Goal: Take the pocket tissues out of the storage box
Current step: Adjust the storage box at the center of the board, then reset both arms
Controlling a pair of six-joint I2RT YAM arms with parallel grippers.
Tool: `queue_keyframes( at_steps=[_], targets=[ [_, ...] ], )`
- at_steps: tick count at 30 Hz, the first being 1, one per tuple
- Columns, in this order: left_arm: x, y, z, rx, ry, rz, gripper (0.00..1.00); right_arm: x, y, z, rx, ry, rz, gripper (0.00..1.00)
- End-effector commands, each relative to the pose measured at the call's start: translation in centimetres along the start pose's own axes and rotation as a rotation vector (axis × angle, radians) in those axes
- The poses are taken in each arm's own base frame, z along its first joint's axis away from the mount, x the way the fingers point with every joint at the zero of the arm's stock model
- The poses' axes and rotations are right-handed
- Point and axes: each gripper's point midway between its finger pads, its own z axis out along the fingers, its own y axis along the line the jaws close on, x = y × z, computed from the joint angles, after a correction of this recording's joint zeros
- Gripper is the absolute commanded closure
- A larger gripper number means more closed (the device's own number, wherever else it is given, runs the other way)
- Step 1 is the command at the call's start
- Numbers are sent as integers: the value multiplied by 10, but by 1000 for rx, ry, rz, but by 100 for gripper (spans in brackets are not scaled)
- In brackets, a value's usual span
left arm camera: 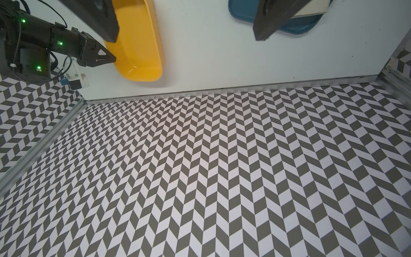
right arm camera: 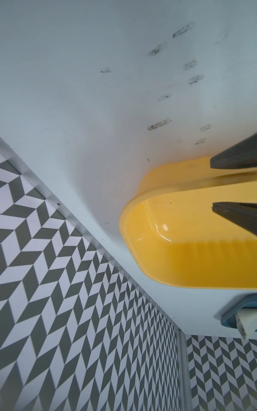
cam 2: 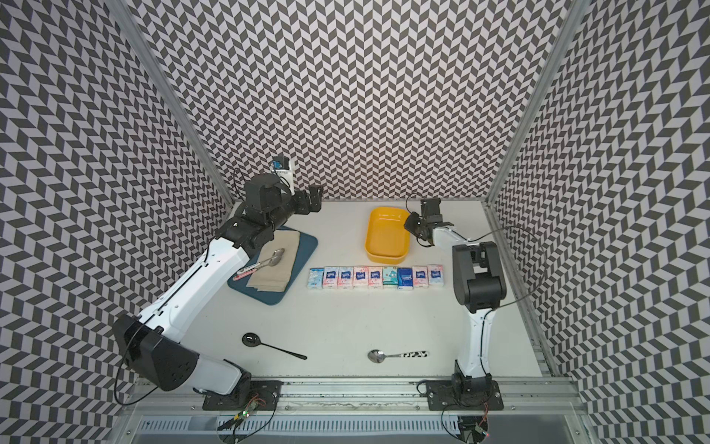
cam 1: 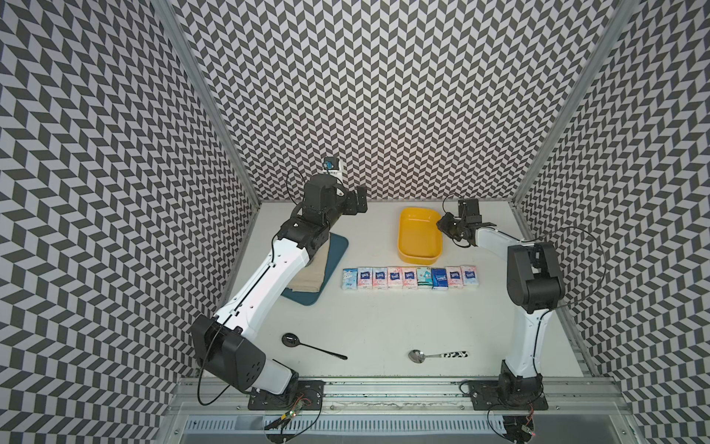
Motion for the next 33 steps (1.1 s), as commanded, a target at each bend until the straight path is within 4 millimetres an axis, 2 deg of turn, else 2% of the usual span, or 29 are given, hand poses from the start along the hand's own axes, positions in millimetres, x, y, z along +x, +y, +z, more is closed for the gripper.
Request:
queue_keyframes(
  at_steps=[1,3,6,10,13,14,15,16,19,24,29,31,33],
  targets=[
    [-17,-4,-3,21,-40,-10,1,-17,13,-10,-28,-36,-35,68],
    [-17,-4,-3,17,-38,-4,1,-23,20,-13,-50,-47,-51,64],
    [-12,0,-1,-3,-28,7,1,-35,40,-30,-100,-81,-104,56],
    [-3,3,4,-10,-7,6,1,-56,64,-72,-123,-165,-201,42],
    [4,6,9,-24,3,-5,1,-64,70,-102,-109,-213,-278,35],
    [6,9,10,-36,5,-12,1,-64,70,-111,-98,-226,-302,29],
    [7,11,11,-45,5,-16,1,-64,68,-118,-85,-240,-324,8],
    [9,14,12,-58,5,-21,1,-62,63,-123,-63,-251,-342,0],
    [15,28,14,-106,1,-28,1,-52,45,-136,-4,-281,-389,1],
    [34,74,14,-256,6,-50,1,-31,6,-162,94,-371,-433,1],
    [68,125,5,-406,-27,-39,1,-20,-28,-205,187,-582,-506,1],
    [89,141,2,-452,-22,-21,1,-16,-43,-214,231,-618,-545,0],
    [107,153,1,-483,-20,0,1,-13,-57,-215,231,-638,-508,1]
  ],
)
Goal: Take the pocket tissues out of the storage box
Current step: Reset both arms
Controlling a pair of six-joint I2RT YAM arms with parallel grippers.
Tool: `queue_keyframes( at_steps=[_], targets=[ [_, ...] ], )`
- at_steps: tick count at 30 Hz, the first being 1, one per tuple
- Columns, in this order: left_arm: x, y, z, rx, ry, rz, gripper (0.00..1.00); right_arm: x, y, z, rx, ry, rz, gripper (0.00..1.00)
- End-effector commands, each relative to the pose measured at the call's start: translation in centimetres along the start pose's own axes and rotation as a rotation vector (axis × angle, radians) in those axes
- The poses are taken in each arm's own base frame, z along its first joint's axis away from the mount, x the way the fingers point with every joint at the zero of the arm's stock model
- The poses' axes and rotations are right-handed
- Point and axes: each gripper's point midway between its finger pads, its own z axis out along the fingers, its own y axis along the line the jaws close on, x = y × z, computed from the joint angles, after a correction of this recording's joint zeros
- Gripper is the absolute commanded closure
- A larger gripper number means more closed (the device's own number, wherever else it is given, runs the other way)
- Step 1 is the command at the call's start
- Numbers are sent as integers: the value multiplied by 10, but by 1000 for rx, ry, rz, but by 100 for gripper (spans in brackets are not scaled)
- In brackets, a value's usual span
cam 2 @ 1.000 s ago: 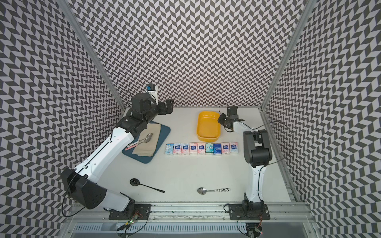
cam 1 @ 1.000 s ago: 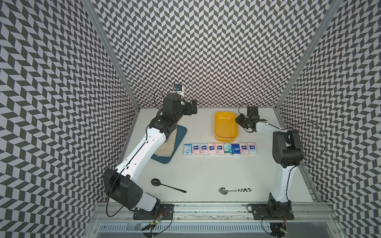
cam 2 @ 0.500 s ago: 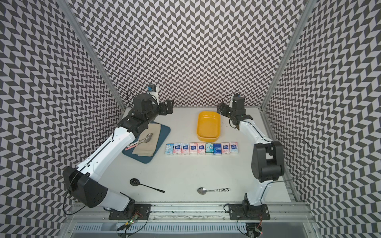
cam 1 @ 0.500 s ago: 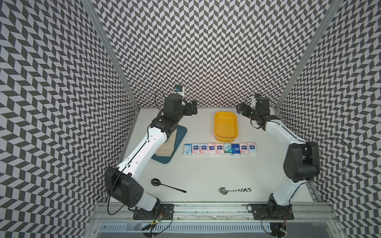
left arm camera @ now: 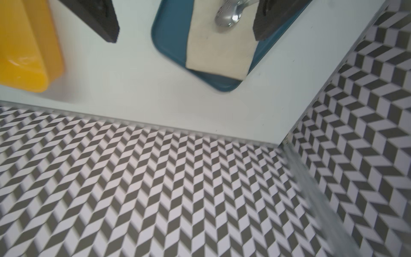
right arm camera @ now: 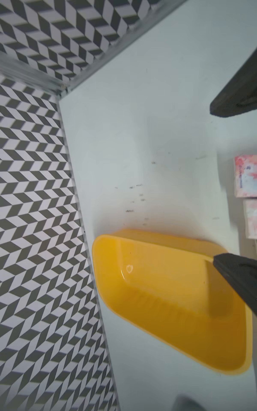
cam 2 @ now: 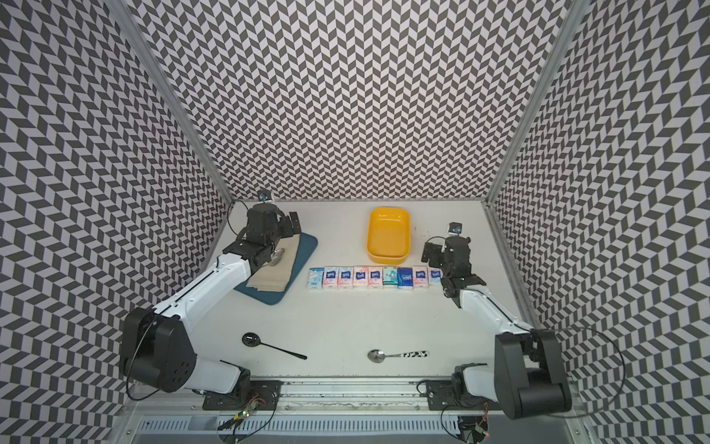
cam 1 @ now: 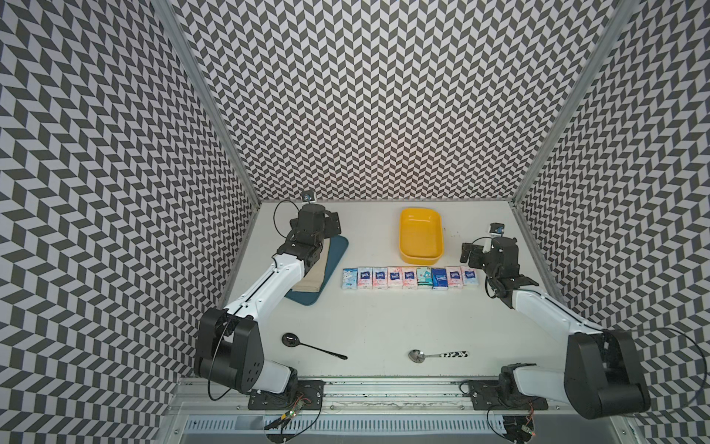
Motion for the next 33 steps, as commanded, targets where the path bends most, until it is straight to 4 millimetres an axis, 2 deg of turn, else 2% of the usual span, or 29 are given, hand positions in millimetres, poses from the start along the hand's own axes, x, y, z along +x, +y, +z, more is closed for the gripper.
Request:
queue_keyframes(
  at_steps=[1,5,8,11,13,15,19,20,22,24,28,31,33],
  targets=[
    [-10,19,-5,-67,-130,0,1,-43,-21,-9,45,-217,37,1],
    [19,34,0,-98,-147,73,1,-23,-33,1,46,-207,66,1],
    [37,55,6,-130,-149,62,1,-14,-41,3,70,-251,54,1],
    [51,75,10,-148,-165,33,1,-10,-42,-1,55,-316,58,0],
    [57,80,10,-142,-194,36,1,-9,-40,-8,25,-386,67,1],
    [62,81,8,-118,-227,38,1,-12,-36,-14,0,-431,29,1],
    [77,77,7,-73,-261,82,1,-8,-32,-14,-29,-450,3,1],
    [79,76,6,-61,-275,88,1,-5,-24,-15,-73,-451,-29,0],
    [83,75,2,-42,-307,100,1,4,-25,-14,-72,-452,-26,1],
    [85,75,-5,-24,-355,104,1,5,-25,-29,-78,-529,-30,1],
    [88,72,9,42,-303,104,1,13,-27,-10,-34,-415,-34,0],
    [89,70,13,81,-282,101,1,8,-29,-13,2,-454,-29,1],
    [88,70,7,94,-309,101,1,9,-31,-17,13,-468,-19,1]
  ],
)
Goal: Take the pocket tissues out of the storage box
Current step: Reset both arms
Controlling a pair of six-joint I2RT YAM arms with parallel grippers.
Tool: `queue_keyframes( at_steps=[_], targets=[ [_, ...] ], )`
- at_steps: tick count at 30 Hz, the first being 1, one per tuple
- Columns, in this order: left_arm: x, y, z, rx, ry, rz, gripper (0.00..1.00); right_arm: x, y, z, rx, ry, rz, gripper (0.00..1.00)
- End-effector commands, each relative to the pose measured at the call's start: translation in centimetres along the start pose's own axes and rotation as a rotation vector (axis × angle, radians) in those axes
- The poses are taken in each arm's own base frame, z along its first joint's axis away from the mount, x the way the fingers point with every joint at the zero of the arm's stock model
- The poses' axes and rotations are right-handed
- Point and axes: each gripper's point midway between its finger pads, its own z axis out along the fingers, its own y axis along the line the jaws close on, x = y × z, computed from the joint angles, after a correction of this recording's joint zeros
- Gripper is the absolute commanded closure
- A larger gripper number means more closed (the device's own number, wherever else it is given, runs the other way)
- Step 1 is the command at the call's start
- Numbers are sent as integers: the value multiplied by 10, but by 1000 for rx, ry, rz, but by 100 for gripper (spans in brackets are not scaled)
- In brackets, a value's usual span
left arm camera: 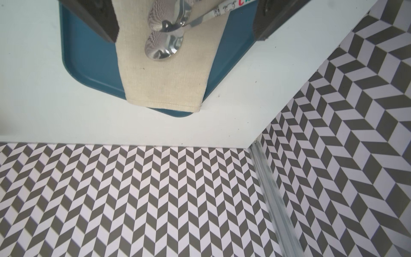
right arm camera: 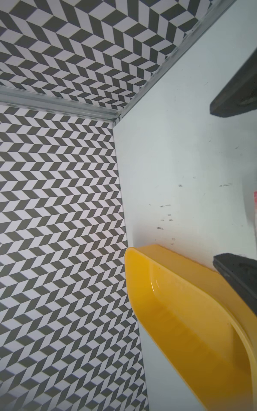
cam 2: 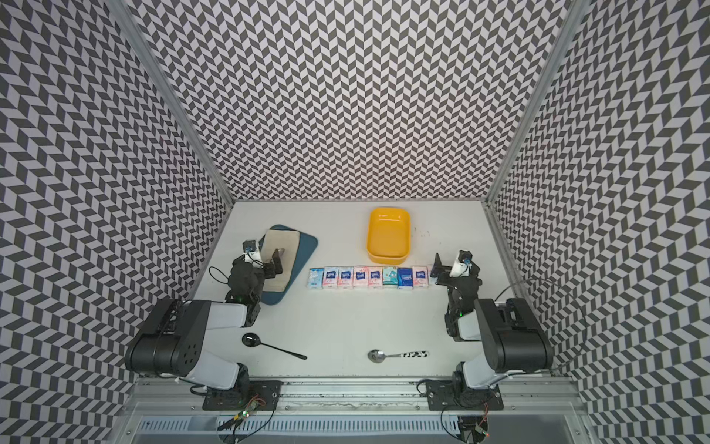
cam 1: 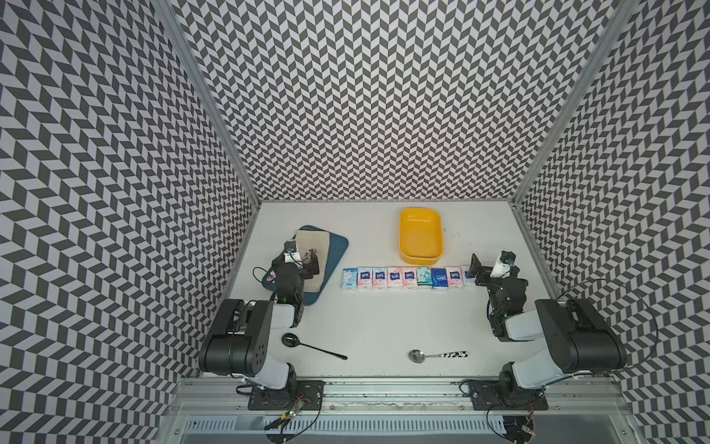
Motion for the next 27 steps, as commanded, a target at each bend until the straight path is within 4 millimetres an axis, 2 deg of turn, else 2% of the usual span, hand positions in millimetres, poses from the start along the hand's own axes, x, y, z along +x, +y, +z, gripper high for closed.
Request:
queue_keyframes(
  at_steps=[1,4,13,27],
  targets=[
    [-13,-10,-4,80,-70,-4,1,-21,-5,-3,37,-90,4,1],
    [-10,-14,-10,149,-93,-1,1,-22,-5,-5,39,-95,12,1],
    [-10,-10,-17,124,-121,-10,1,-22,-4,-4,39,-100,3,1],
    [-9,-10,-16,127,-114,-11,1,-22,-5,-3,46,-100,2,1]
  ],
)
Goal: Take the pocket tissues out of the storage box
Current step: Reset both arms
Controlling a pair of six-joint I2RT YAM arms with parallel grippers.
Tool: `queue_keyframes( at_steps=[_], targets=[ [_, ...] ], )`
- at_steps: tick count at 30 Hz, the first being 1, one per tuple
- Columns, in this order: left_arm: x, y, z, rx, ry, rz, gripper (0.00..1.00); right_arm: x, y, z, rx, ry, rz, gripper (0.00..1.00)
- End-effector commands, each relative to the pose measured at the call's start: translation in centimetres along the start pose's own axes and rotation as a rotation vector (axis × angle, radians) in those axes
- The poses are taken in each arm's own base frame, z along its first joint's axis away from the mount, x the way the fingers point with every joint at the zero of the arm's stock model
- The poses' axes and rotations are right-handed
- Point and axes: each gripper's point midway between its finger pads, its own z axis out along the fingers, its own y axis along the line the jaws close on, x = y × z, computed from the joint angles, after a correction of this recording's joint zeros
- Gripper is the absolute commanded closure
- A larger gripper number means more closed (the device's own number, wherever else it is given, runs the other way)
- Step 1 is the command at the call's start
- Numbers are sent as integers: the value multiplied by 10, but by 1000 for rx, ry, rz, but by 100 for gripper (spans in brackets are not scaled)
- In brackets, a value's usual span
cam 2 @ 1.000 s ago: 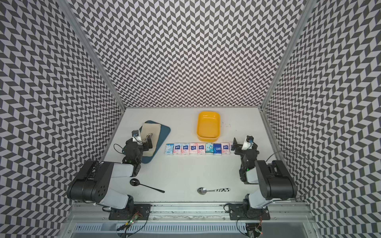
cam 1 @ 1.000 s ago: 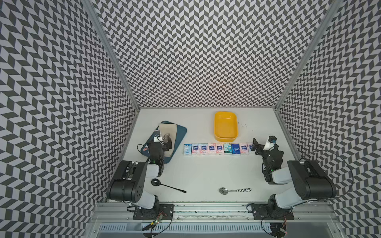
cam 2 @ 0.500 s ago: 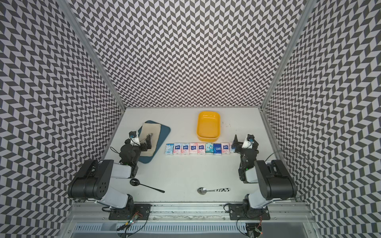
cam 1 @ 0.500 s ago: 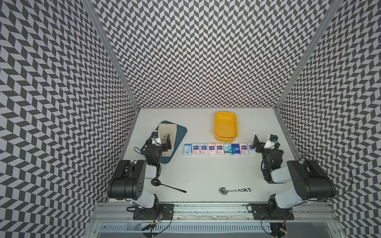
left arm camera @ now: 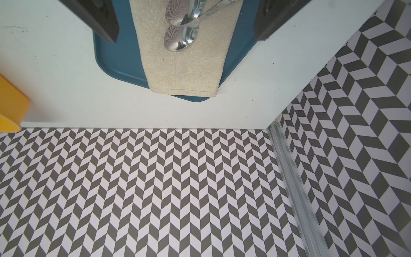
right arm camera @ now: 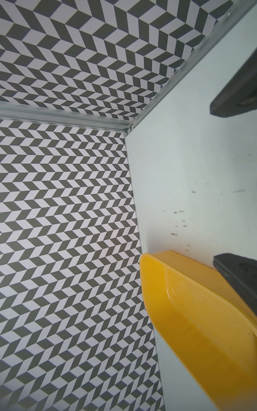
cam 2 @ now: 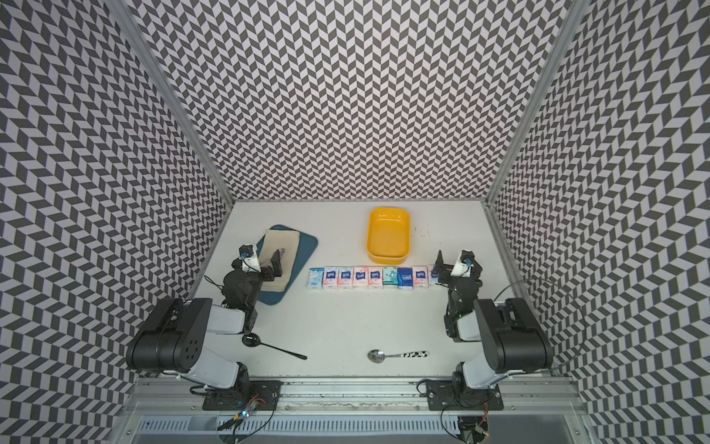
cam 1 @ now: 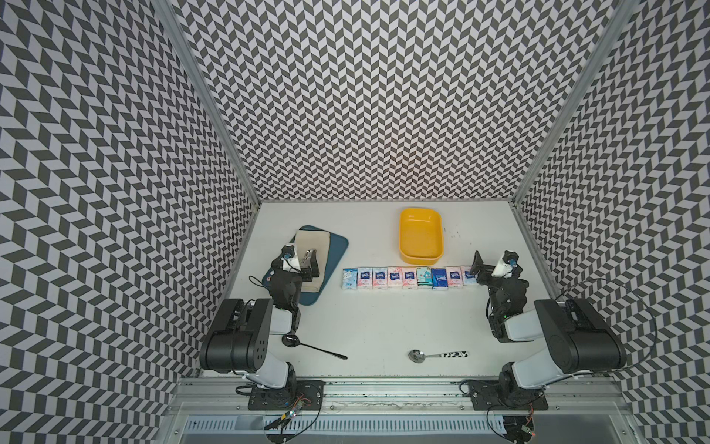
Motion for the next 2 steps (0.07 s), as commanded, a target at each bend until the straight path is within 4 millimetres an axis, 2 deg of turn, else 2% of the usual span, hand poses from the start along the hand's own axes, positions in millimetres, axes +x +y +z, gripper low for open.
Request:
queue_keyframes(
  at_steps=[1,2],
  targets=[
    [-2,-2,-1,10,-15,5,1,-11,1,-1,5,-50,2,1],
    [-2,-2,-1,11,-12,5,1,-11,1,-1,5,-50,1,0]
  ],
)
